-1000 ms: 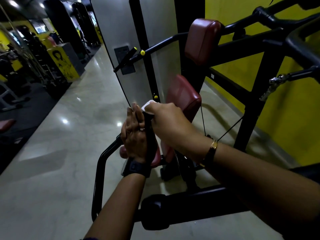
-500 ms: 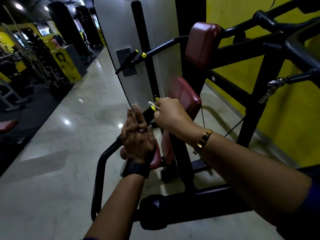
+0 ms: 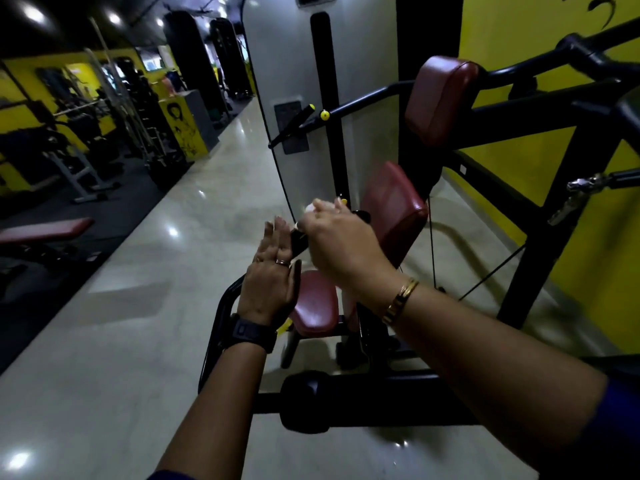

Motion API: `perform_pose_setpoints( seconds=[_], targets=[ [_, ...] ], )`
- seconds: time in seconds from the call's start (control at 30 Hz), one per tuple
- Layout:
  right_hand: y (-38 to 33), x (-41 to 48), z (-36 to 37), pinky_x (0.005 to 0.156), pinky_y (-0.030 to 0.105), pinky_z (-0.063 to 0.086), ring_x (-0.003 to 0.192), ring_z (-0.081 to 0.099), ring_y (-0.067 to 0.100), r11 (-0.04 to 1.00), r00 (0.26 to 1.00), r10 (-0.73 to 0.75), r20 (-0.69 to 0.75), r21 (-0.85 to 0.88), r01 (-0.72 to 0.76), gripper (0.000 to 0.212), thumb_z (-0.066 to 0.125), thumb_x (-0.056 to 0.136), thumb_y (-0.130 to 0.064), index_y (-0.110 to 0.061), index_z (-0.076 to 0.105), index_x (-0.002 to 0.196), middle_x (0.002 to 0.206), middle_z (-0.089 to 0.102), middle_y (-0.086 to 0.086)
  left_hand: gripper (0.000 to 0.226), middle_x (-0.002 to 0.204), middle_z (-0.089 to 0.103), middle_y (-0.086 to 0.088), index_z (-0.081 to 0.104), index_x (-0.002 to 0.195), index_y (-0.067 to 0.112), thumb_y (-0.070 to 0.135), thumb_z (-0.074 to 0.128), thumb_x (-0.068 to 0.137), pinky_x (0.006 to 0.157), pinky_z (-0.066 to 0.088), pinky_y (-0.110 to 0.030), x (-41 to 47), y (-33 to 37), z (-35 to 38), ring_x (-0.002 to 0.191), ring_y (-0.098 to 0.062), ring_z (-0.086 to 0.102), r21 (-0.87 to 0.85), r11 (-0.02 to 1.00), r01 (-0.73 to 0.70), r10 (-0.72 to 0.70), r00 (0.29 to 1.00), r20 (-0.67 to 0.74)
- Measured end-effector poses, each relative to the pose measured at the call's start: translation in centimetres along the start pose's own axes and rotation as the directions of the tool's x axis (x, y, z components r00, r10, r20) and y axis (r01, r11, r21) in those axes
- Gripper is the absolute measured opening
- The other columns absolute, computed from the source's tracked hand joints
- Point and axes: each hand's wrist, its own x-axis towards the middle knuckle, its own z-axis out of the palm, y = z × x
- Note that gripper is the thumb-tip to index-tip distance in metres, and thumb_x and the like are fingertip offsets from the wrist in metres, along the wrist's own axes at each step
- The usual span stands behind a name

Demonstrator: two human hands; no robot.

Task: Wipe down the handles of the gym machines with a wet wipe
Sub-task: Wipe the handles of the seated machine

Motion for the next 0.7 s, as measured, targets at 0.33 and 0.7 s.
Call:
perform_pose_setpoints(
  seconds=[0.33,0.7],
  targets=[
    [-1.9,-0.9,2.1,0.12,0.042,-0.001,0.149,0.004,0.028,0.969,0.982,0.021,0.187,-0.247,0.026,0.077,0.051,0.094,-0.04,-0.002,0.016,0.151,0.16,0.014,0.015,0.078,0.158,-0.008,0.005,-0.013,0.149,0.01,0.041,0.026,0.088,0.115,0.024,-0.039,-3.5,-2.9,-2.9,0.146,-0.01,-0.003,0.097,0.984,0.15,-0.171,0.951,0.259],
    [-2.7,-1.1,1.9,0.115,0.033,-0.01,0.147,0.016,0.018,0.946,0.974,-0.046,0.22,-0.303,0.113,0.059,0.032,0.092,-0.028,-0.013,0.03,0.15,0.158,0.025,0.005,0.072,0.149,0.038,-0.023,0.03,0.144,-0.009,0.032,0.039,0.086,0.11,0.027,-0.045,-2.3,-5.7,-3.8,0.138,-0.028,0.027,0.133,0.975,-0.18,0.126,0.933,0.338]
  ],
)
